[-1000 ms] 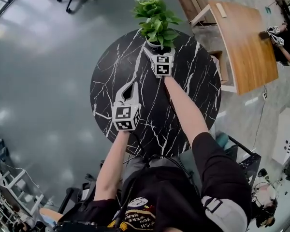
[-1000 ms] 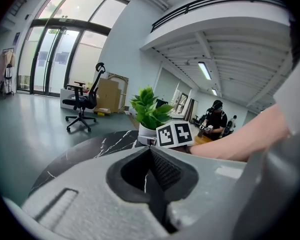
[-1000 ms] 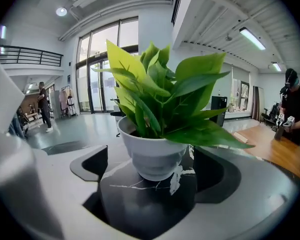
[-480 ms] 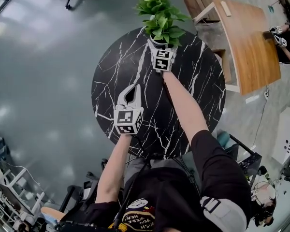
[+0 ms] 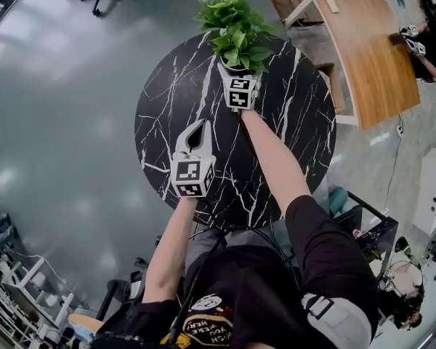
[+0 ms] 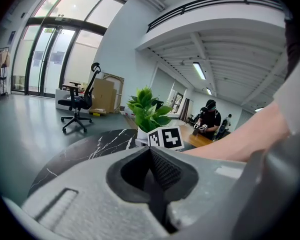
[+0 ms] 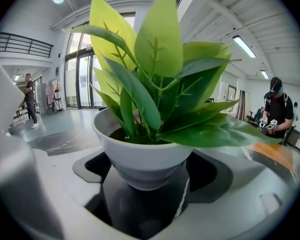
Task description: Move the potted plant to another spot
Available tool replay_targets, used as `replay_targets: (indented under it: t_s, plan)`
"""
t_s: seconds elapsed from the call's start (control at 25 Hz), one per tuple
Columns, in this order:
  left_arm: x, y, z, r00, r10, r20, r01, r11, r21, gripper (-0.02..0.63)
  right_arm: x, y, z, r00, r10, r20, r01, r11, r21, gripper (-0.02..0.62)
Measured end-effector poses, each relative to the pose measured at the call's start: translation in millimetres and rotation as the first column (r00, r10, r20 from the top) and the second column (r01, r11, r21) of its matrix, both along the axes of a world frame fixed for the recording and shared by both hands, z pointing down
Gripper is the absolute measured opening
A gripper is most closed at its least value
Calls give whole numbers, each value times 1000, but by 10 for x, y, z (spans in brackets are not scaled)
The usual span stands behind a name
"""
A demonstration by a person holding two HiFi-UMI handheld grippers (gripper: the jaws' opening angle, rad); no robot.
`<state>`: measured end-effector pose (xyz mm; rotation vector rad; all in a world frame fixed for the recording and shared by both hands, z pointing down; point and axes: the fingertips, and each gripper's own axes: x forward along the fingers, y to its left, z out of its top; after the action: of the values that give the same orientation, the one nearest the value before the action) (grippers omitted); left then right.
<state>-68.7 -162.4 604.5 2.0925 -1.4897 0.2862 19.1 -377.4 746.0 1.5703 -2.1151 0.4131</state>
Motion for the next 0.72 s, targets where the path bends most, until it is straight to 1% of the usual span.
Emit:
replay_targets:
  t_s: [0.16, 0.32, 0.6, 0.72]
  plan:
    - [38, 146, -42, 1000, 20, 11, -20, 1000, 8, 2, 122, 300, -17, 1000, 6, -9, -6, 1000, -17, 474]
    - [38, 391, -23, 999, 40, 30, -40, 999, -5, 2, 215, 669, -59, 1000, 14, -22, -15, 999, -30, 472]
    - [183, 953, 56, 996, 88, 23, -88, 996, -13, 2, 464, 1468, -21, 999, 43, -29, -44, 998, -52, 472]
    - [223, 1110, 59, 994, 105, 29, -105, 994, -13, 2, 518, 1762, -36, 998, 50, -28, -51, 997, -66, 472]
